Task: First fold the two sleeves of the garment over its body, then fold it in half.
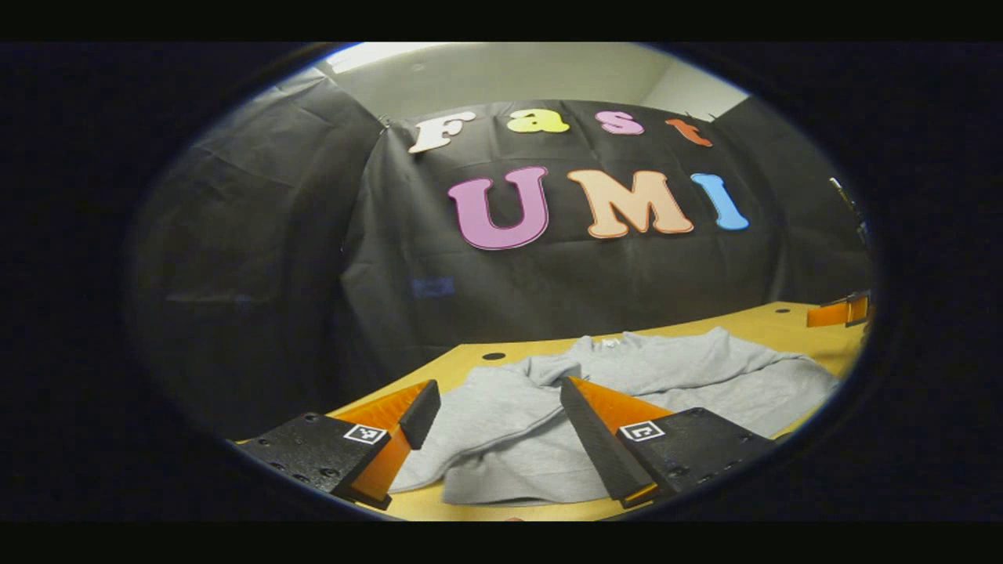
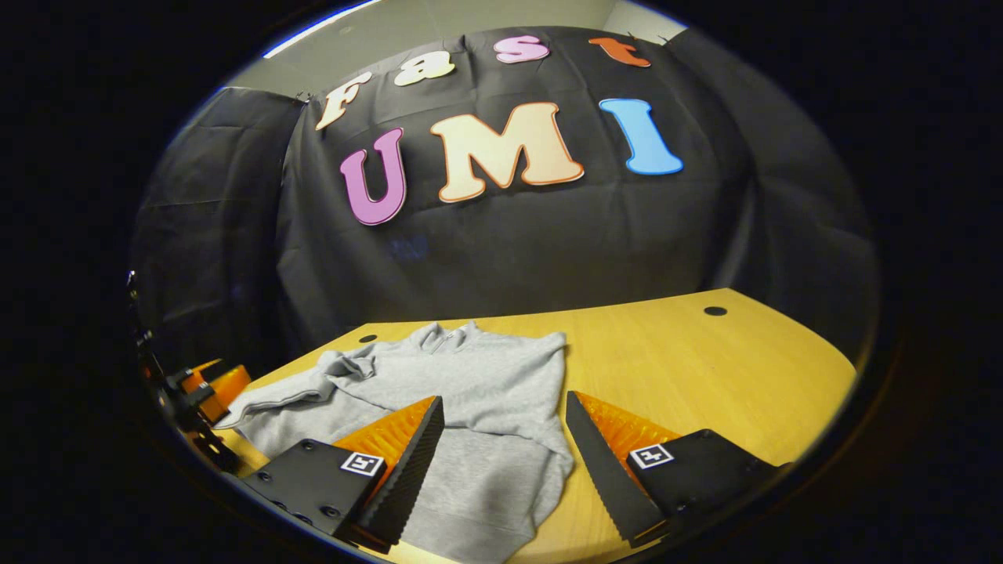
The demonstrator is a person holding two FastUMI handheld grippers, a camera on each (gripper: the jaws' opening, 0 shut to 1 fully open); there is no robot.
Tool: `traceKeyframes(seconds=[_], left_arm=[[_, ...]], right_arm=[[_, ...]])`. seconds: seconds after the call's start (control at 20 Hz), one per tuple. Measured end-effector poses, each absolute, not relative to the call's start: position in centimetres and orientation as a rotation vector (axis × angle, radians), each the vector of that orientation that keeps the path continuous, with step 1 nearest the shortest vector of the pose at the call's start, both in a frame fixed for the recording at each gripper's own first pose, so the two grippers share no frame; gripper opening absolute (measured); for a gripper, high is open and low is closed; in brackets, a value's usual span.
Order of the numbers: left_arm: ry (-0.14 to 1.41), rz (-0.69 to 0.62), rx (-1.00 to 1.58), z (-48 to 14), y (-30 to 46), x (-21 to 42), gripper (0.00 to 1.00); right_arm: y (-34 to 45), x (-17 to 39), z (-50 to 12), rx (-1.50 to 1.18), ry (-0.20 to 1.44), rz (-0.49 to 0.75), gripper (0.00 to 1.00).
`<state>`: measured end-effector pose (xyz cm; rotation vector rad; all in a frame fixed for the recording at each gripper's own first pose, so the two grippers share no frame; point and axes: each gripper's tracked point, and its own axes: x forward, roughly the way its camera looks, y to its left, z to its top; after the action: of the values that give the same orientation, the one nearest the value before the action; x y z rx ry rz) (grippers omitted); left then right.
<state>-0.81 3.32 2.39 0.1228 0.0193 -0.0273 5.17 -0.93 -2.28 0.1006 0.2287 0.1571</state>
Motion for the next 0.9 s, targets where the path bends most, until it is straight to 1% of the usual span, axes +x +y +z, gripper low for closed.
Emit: traceKeyframes(seconds=[0.1,0.15,0.2,0.4,0.6,0.75,0.9], left_arm=[[0.102,-0.030,0.158,2.5,5.9,-1.6,0.92],[0.153,-0.029,0.172,2.2,7.4,-2.2,0.96],[0.210,-0.024,0.186,1.8,8.9,-2.9,0.94],[0.396,0.024,0.226,-0.6,15.1,-5.3,0.94],[0.605,0.062,0.225,-5.6,19.3,-7.9,0.94],[0.698,0.067,0.142,-8.1,19.9,-8.8,0.95],[0.744,0.092,0.132,-9.4,20.8,-9.0,0.94]], right_arm=[[-1.6,4.8,-2.9,0.103,0.218,0.145,0.97],[-1.8,4.7,-3.2,0.103,0.221,0.146,0.97],[-1.8,4.7,-3.5,0.103,0.228,0.152,0.97],[-1.7,4.4,-4.3,0.101,0.229,0.164,0.97],[-2.2,4.2,-4.0,0.078,0.202,0.146,0.98],[-2.4,4.2,-4.2,0.067,0.200,0.137,0.97],[-2.7,4.4,-5.1,0.081,0.224,0.128,0.97]])
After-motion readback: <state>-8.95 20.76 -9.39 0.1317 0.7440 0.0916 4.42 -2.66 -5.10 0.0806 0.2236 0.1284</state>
